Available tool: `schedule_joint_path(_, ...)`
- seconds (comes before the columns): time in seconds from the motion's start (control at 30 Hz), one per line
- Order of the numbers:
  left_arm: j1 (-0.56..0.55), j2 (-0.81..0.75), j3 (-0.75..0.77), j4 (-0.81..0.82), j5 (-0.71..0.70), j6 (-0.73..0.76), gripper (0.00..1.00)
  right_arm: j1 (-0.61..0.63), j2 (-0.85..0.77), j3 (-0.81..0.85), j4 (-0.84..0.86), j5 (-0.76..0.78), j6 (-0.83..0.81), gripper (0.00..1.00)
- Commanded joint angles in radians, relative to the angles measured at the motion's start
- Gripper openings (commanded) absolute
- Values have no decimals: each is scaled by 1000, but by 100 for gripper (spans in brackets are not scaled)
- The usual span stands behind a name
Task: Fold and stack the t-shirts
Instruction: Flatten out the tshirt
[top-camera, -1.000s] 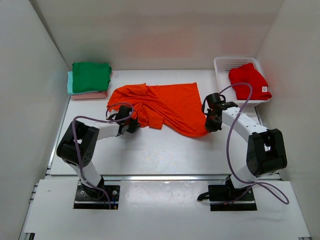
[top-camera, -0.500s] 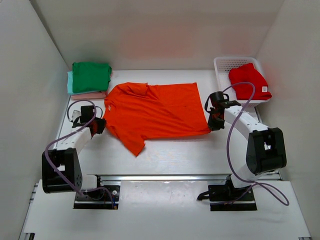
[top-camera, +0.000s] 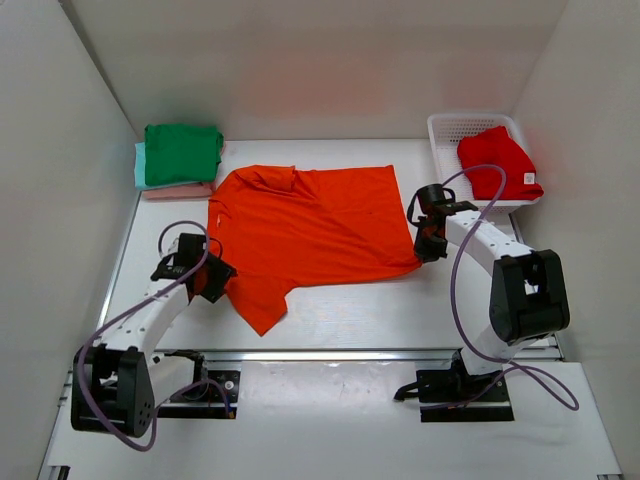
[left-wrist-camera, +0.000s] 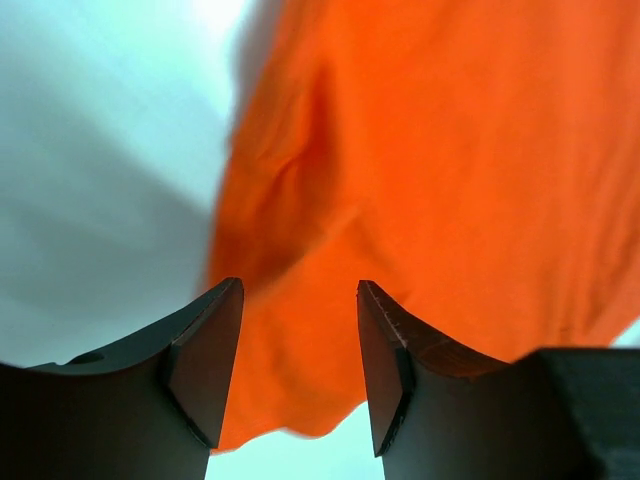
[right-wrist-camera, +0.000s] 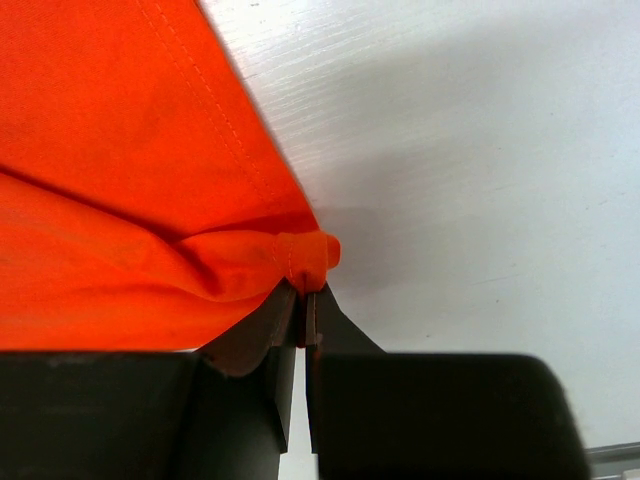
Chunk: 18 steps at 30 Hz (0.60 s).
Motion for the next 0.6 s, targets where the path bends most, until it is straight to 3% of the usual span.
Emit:
schedule_joint_path(0.0, -22, -64, -17, -116, -9, 18, 61, 11, -2, 12, 33, 1, 0, 0)
schedule_joint_path(0.33, -180, -62, -90, -154, -7, -34, 65, 14, -5, 7, 37, -7, 0, 0)
schedule_joint_path(0.47, -212, -33, -147, -79, 11, -70, 63, 20, -12, -8, 47, -15, 8, 0)
schedule_joint_path(0.53, -224, 19, -150, -35, 25, -63, 45, 20, -9, -17, 47, -13, 6, 1)
schedule_joint_path(0.57, -241, 62, -150, -13, 33, -54, 23, 24, -12, -11, 47, -10, 9, 0)
